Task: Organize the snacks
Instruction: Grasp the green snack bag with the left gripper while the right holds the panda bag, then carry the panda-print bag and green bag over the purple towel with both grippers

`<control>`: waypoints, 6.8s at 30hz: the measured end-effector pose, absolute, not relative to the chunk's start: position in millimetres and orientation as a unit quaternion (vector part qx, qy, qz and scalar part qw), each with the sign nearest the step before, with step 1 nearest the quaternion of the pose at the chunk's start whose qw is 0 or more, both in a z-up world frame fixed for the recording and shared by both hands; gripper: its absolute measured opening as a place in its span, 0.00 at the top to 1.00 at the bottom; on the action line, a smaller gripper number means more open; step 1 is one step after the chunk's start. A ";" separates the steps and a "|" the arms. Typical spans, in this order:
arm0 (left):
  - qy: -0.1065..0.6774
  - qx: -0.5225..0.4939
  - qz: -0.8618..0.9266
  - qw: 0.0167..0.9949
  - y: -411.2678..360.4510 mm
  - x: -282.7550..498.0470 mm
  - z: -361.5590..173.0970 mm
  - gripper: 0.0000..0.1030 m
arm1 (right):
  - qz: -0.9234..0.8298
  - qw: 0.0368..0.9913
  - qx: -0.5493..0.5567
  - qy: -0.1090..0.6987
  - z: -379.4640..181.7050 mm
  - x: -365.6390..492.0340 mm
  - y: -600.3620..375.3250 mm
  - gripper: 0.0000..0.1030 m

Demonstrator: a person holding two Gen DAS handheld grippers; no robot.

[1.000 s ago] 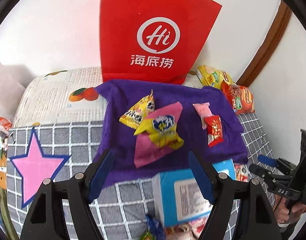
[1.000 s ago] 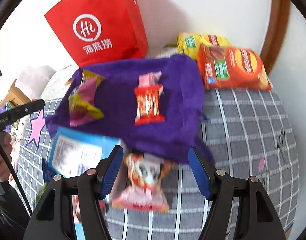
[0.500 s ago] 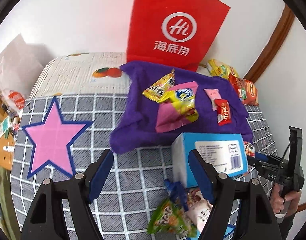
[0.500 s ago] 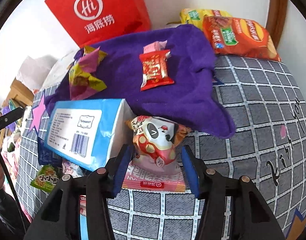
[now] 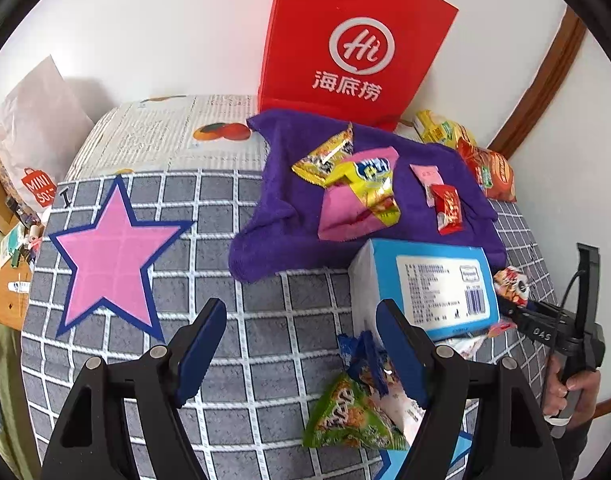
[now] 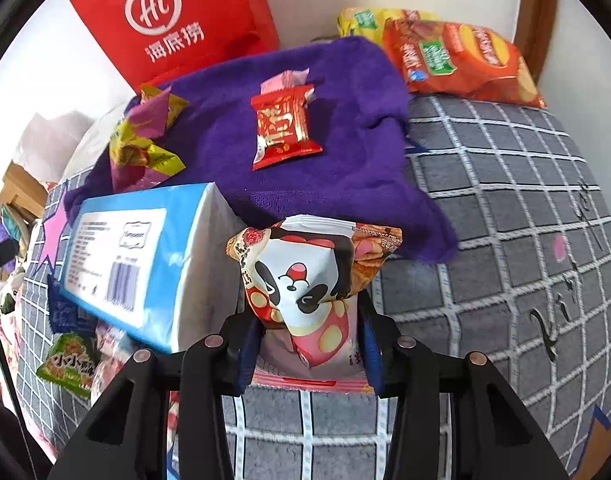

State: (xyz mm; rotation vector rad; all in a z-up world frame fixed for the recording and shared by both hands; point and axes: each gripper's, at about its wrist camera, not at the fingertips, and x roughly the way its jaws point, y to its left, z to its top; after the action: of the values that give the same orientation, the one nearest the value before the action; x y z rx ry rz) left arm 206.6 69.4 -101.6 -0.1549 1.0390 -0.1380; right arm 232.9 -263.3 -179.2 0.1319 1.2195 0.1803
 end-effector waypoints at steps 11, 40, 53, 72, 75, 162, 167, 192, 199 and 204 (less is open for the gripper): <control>0.536 -0.074 -0.073 0.838 45.2 176.0 -136.2 0.26 | 0.070 0.823 0.051 0.562 -169.9 172.4 -275.1 0.58; 0.557 -0.055 -0.064 0.826 31.9 152.8 -177.1 0.26 | 0.073 0.832 0.035 0.550 -170.4 146.7 -266.3 0.58; 0.541 -0.084 -0.081 0.833 45.9 149.6 -166.8 0.49 | 0.083 0.831 0.045 0.548 -167.9 150.5 -260.2 0.58; 0.476 -0.075 -0.080 0.873 59.7 165.7 -93.2 0.49 | 0.104 0.869 0.033 0.482 -92.1 178.6 -247.1 0.58; 0.471 -0.074 -0.082 0.875 56.3 173.6 -87.8 0.49 | 0.104 0.872 0.029 0.477 -86.0 184.2 -247.1 0.58; 0.462 -0.057 -0.084 0.881 29.6 358.3 -103.6 0.49 | 0.136 0.859 0.003 0.493 -119.0 377.1 -222.3 0.58; 0.461 -0.057 -0.086 0.881 29.3 357.8 -102.9 0.49 | 0.135 0.859 0.004 0.494 -119.0 376.9 -222.4 0.58; 0.461 -0.060 -0.092 0.881 30.0 358.4 -100.3 0.49 | 0.145 0.851 -0.009 0.504 -124.9 376.5 -214.7 0.58; 0.459 -0.070 -0.091 0.881 36.9 359.5 -98.6 0.49 | 0.149 0.845 -0.011 0.513 -130.1 376.9 -212.3 0.58; 0.455 -0.072 -0.096 0.882 38.7 357.2 -94.8 0.49 | 0.159 0.841 -0.014 0.516 -133.0 375.0 -205.9 0.58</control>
State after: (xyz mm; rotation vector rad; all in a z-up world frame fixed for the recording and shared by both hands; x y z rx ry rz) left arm 357.2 38.7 -94.8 -0.1509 0.9485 -0.1989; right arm 375.0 -205.9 -133.0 -0.0306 1.0914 0.3370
